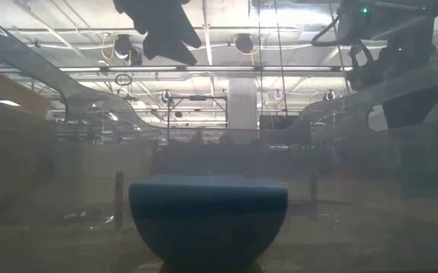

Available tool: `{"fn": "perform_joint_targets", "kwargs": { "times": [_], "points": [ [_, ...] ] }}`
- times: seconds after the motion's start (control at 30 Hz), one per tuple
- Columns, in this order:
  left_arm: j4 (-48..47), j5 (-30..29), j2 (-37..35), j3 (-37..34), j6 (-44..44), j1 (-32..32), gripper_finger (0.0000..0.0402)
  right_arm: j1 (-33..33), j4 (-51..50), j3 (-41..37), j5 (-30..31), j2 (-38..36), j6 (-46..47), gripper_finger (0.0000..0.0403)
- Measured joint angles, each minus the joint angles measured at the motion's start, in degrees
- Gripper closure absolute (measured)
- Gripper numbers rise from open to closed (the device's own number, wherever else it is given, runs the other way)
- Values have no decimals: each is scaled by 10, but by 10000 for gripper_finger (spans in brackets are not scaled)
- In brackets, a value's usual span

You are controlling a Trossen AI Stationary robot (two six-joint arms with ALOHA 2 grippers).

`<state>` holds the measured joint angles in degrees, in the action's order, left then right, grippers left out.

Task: Sort & place blocks by color
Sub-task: Put the bottom green block into the white bin

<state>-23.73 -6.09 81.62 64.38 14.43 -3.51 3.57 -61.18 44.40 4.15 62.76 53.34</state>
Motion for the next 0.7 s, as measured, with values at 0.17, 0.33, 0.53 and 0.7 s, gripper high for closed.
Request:
{"fn": "perform_joint_targets", "kwargs": {
  "times": [0.17,0.33,0.53,0.7],
  "points": [
    [0,0,0,0,-4,1,158,0,0,0,0,0,15,208],
    [-6,0,0,0,-4,0,158,-25,2,0,1,8,40,208],
    [-6,0,0,0,-7,0,158,-61,8,0,1,32,62,208],
    [-5,1,0,0,-7,0,158,-71,16,0,6,51,66,208]
  ]
}}
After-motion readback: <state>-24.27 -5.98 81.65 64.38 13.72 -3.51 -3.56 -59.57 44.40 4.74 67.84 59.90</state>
